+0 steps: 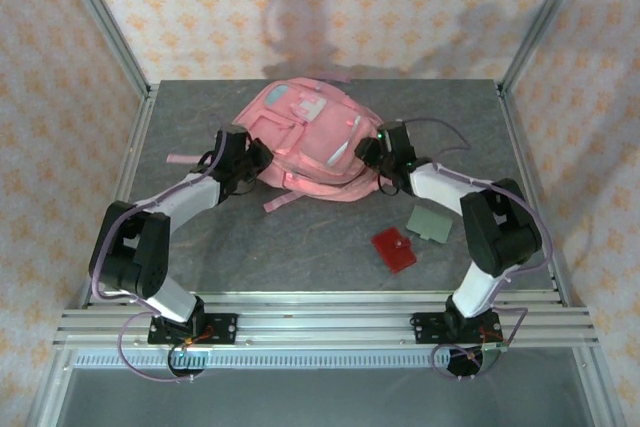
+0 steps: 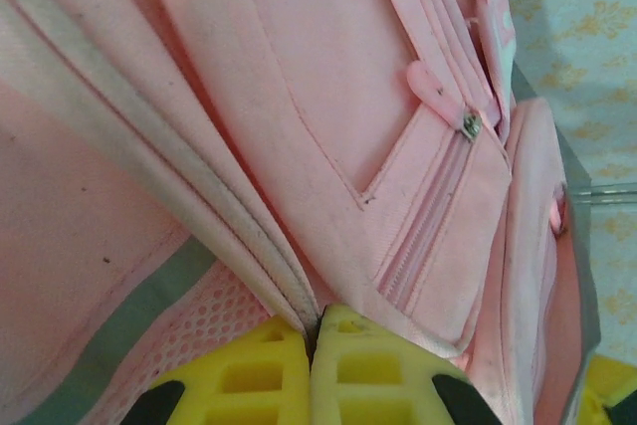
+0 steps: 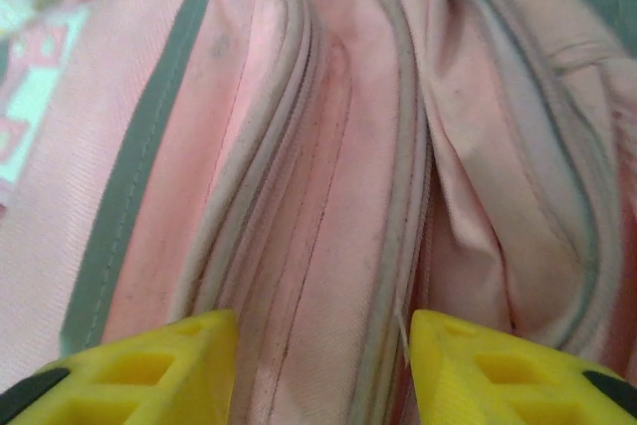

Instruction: Pack books, pencil case, and school supplies into a backpack

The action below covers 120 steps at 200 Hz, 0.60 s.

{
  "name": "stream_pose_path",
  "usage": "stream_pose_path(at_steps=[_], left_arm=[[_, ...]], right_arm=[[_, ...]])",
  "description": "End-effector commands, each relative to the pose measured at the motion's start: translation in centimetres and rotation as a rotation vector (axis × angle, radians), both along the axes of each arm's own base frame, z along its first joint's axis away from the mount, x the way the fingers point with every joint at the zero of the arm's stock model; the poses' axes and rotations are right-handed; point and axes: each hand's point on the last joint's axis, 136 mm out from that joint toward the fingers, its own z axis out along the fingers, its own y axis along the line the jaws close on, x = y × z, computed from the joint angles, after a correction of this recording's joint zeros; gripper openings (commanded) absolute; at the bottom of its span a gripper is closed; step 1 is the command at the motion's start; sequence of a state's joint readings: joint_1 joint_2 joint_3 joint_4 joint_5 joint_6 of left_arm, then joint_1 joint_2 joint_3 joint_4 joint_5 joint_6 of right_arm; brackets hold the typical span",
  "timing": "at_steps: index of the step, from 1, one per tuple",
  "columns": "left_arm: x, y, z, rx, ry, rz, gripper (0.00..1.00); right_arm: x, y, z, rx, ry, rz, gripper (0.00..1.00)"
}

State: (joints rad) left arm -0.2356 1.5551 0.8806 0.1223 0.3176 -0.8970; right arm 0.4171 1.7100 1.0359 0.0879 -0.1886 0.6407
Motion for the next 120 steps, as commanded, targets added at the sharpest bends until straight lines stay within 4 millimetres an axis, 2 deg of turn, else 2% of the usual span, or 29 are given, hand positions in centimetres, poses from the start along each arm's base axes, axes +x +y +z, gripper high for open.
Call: stream_pose_path(at_steps=[1, 25, 40, 72, 95, 120], left_arm=[[0.4, -2.1, 3.9, -0.125, -0.133, -0.025, 0.0], [0.0, -3.1, 4.5, -0.165, -0.163, -0.019, 0.0], [-0.3, -3.7, 4.6, -0.177, -0.171, -0.025, 0.0], [-0.6, -4.0, 4.6, -0.196, -0.18, -0.02, 0.0], [-0.7, -4.0, 4.7, -0.2, -0.182, -0.02, 0.0], [-0.8, -4.3, 4.7, -0.207, -0.179, -0.031, 0.0]], right_arm=[[-0.8, 2.1, 4.7, -0.065, -0.096, 0.053, 0.5], [-4.2, 4.2, 7.3, -0.082, -0.123, 0.116, 0.5], [-6.7, 6.4, 7.9, -0.056, -0.122, 0.196, 0.5], [-10.8, 11.6, 6.5, -0.005, -0.049, 0.388, 0.48], [-11.5, 13.6, 4.5, 0.023, -0.008, 0.421, 0.47], [-10.6, 13.8, 2.7, -0.004, 0.02, 0.383, 0.5]])
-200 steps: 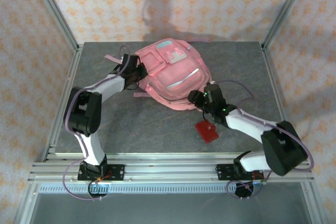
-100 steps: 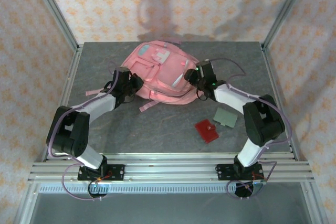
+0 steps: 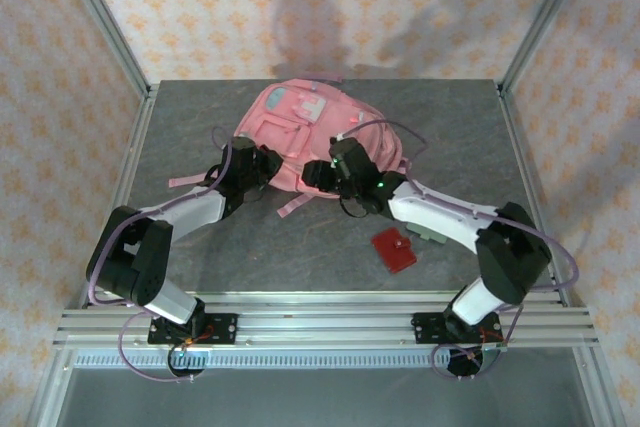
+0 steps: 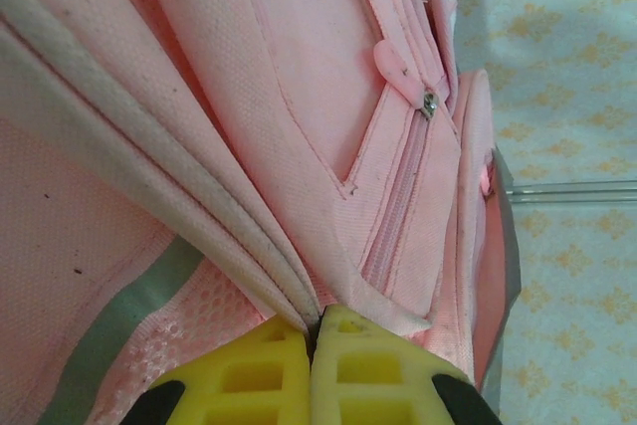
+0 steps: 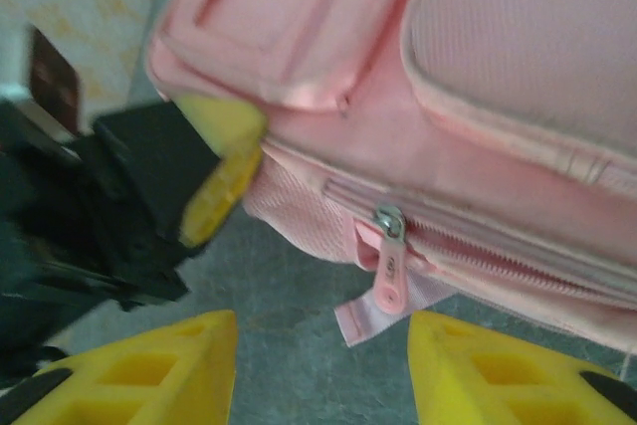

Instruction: Pack books, pencil case, and school supplies into a backpack

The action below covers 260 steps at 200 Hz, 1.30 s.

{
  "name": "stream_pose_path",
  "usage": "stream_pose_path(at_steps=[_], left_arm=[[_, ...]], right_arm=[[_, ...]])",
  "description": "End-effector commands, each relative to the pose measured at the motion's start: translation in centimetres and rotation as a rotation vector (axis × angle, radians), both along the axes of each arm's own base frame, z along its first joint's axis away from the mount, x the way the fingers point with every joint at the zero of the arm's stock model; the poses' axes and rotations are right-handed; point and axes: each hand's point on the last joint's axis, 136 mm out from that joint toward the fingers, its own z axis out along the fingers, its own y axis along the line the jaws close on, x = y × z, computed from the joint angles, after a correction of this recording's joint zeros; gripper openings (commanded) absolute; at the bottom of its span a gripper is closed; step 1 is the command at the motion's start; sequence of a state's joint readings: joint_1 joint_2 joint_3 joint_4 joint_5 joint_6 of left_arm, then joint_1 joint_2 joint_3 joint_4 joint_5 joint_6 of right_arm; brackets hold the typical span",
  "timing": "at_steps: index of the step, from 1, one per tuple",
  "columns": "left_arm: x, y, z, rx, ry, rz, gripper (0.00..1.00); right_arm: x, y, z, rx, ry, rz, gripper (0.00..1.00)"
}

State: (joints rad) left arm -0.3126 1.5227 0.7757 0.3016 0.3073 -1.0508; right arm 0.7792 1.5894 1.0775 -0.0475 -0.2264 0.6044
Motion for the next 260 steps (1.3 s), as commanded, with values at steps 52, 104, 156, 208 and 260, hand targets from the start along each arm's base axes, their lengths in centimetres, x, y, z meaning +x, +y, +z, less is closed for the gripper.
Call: stream_pose_path(at_steps=[52, 104, 156, 208, 260], left_arm=[[0.1, -1.8, 4.2, -0.09, -0.136, -0.049, 0.0], [-0.2, -2.0, 3.7, -0.093, -0.13, -0.053, 0.0], [-0.1, -2.3, 3.5, -0.108, -0.132, -0.063, 0.0], [0.0, -2.4, 3.6, -0.097, -0.134, -0.063, 0.0], [0.5, 0.1, 3.2, -0.042, -0.122, -0.023, 0.0]], right_arm=[[2.5, 2.2, -3.1, -0.026, 0.063, -0.032, 0.41], [3.8, 1.2, -4.3, -0.142, 0.08, -0.098, 0.05], [3.8, -0.2, -4.0, -0.207, 0.049, -0.123, 0.0], [5.0, -0.3, -4.9, -0.342, 0.042, -0.156, 0.0], [3.2, -3.8, -5.3, -0.424, 0.04, -0.17, 0.0]])
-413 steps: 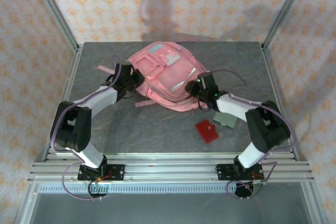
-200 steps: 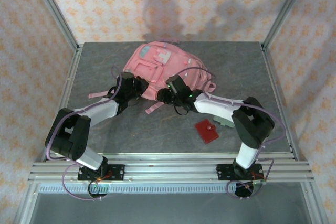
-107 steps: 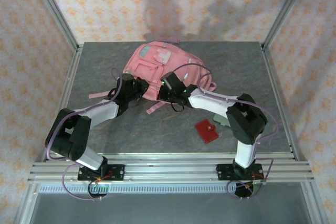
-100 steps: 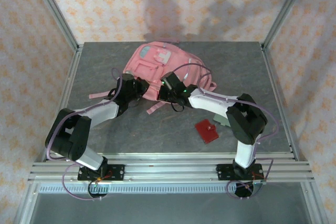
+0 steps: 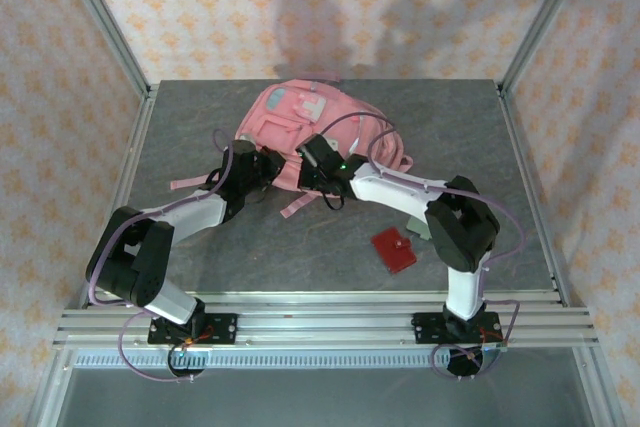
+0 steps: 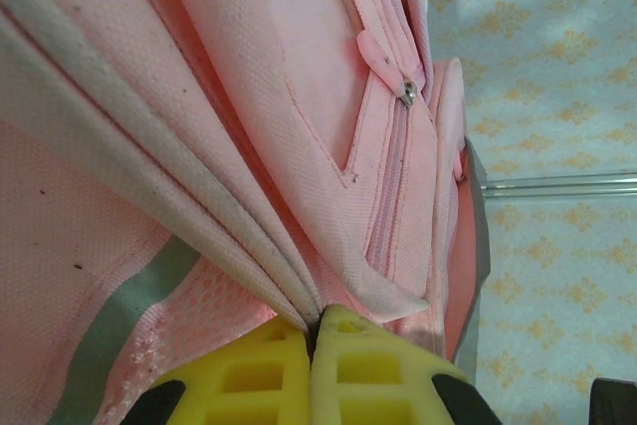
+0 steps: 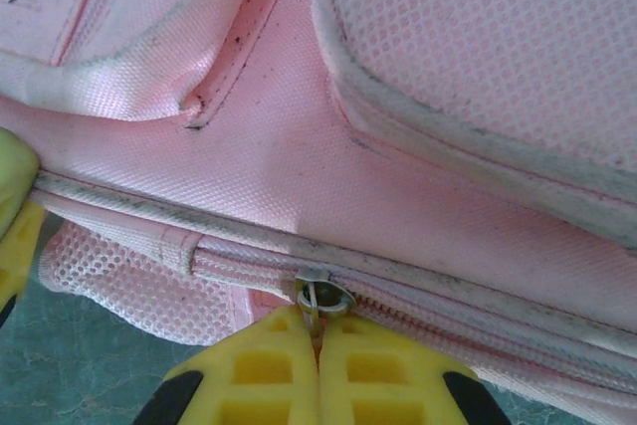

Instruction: Pack books, pencil case, and school supplies into a backpack

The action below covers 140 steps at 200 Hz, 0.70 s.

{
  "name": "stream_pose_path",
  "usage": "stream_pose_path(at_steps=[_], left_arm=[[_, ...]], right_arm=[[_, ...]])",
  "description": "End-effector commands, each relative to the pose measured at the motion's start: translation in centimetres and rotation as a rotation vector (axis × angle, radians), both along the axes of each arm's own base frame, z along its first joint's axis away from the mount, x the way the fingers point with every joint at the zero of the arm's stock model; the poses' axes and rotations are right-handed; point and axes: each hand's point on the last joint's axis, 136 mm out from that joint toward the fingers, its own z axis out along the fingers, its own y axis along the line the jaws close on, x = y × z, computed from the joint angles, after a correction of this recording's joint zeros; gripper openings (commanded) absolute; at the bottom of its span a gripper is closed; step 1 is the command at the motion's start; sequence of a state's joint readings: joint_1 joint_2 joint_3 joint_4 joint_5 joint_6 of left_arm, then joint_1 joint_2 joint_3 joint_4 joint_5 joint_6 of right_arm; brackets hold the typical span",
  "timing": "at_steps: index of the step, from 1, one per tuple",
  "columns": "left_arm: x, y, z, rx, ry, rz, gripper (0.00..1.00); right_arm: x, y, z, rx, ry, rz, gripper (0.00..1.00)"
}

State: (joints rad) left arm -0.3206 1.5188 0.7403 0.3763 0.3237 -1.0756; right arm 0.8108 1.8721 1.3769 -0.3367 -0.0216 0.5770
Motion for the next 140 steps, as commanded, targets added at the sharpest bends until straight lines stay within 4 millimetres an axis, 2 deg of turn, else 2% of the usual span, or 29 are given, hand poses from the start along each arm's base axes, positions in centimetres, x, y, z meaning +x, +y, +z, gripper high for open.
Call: stream_pose_path(at_steps=[1, 20, 54, 70, 79, 90, 105, 140], left_arm=[[0.8, 0.8, 3.0, -0.001, -0.093, -0.01, 0.0], [1.0, 2.0, 2.7, 0.037, -0.083, 0.003, 0.0], [1.5, 3.7, 2.6, 0.093, -0.073, 0.021, 0.0], [1.8, 4.3, 2.6, 0.123, -0.07, 0.027, 0.0], [2.1, 4.3, 2.7, 0.132, -0.071, 0.025, 0.0], [2.7, 4.4, 2.8, 0.145, -0.07, 0.02, 0.0], [3.7, 4.3, 3.0, 0.179, -0.071, 0.011, 0.0], [7.2, 5.3, 3.6, 0.262, -0.065, 0.022, 0.0]], right_arm=[[-0.2, -4.4, 0.1, -0.119, -0.039, -0.064, 0.0], [-1.4, -7.2, -0.5, -0.157, -0.026, -0.076, 0.0], [-2.5, -14.3, -2.3, -0.249, 0.011, -0.149, 0.0], [-2.3, -17.1, -2.1, -0.3, -0.014, -0.194, 0.0], [-2.2, -17.8, -1.5, -0.33, -0.041, -0.197, 0.0], [-2.2, -17.5, -1.0, -0.321, -0.057, -0.166, 0.0], [-2.4, -16.0, -0.4, -0.275, -0.069, -0.111, 0.0], [-4.3, -9.7, -0.2, -0.186, -0.06, 0.081, 0.0]])
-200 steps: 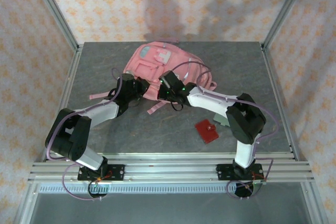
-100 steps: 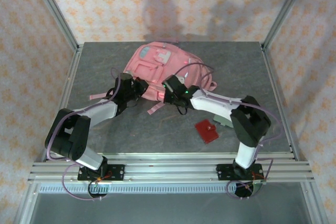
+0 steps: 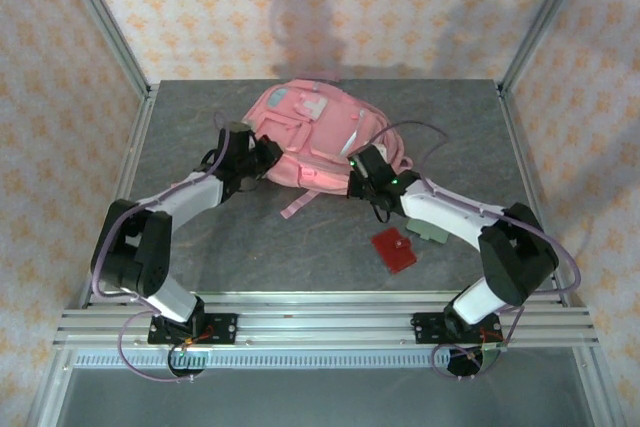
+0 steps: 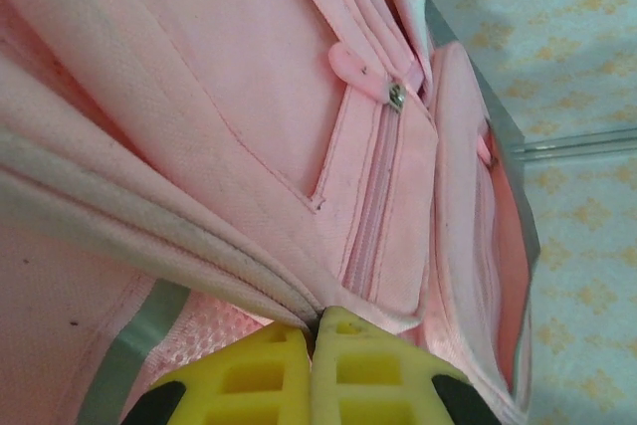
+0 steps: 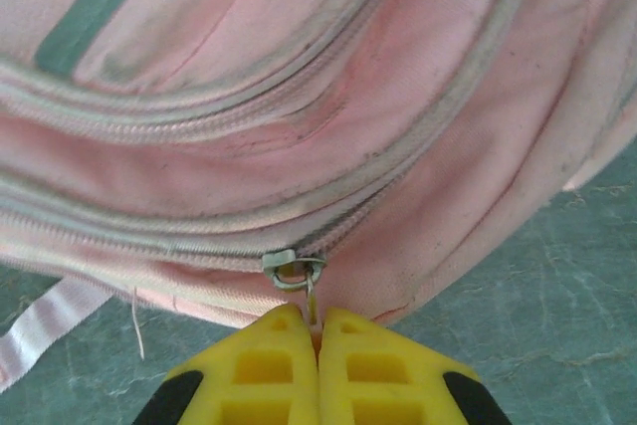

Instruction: Pack books, pencil case, and school supplies into a backpack

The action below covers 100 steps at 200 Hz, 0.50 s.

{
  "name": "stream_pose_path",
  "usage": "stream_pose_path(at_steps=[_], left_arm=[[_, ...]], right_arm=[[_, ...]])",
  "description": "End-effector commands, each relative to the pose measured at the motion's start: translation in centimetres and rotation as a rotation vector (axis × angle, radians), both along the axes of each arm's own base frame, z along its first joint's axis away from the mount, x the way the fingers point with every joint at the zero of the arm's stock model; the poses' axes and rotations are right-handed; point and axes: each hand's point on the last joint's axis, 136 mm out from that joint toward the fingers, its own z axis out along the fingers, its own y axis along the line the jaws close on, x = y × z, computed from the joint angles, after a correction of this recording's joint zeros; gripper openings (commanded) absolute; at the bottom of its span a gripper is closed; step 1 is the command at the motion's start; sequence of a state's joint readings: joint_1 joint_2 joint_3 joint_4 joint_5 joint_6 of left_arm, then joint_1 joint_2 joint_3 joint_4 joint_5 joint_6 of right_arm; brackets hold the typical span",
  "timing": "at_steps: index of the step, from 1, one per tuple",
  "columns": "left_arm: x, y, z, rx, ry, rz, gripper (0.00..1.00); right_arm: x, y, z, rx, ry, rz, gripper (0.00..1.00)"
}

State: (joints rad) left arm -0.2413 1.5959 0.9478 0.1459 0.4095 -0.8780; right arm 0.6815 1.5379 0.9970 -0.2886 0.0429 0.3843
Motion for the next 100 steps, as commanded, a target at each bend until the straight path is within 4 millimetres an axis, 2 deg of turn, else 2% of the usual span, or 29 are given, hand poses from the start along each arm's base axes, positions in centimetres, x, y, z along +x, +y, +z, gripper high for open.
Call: stream_pose_path(at_steps=[1, 23, 37, 48, 58, 65, 83, 100], left_arm=[[4.5, 4.0, 2.5, 0.126, -0.103, 0.106, 0.0], [6.9, 4.4, 3.1, 0.147, -0.095, 0.097, 0.0], [7.7, 4.4, 3.9, 0.16, -0.101, 0.091, 0.0], [7.6, 4.2, 4.8, 0.147, -0.113, 0.084, 0.15], [6.8, 3.9, 5.4, 0.122, -0.127, 0.08, 0.33], [6.1, 3.8, 5.5, 0.106, -0.134, 0.078, 0.4], [3.3, 3.2, 5.2, 0.087, -0.127, 0.055, 0.47], [0.4, 2.4, 4.0, 0.097, -0.108, 0.025, 0.49]], right_arm=[[-2.0, 1.9, -0.4, -0.039, 0.034, 0.099, 0.0], [-3.1, 7.2, 0.3, 0.075, 0.035, 0.215, 0.0], [-3.2, 10.3, 1.0, 0.156, 0.026, 0.267, 0.0], [-3.0, 11.9, 1.5, 0.222, 0.024, 0.281, 0.0], [-2.5, 12.7, 1.7, 0.258, 0.014, 0.278, 0.0], [-2.3, 13.0, 1.8, 0.27, 0.008, 0.273, 0.0], [-2.0, 13.4, 1.4, 0.272, 0.012, 0.275, 0.0], [-2.1, 13.4, 0.8, 0.264, 0.021, 0.284, 0.0]])
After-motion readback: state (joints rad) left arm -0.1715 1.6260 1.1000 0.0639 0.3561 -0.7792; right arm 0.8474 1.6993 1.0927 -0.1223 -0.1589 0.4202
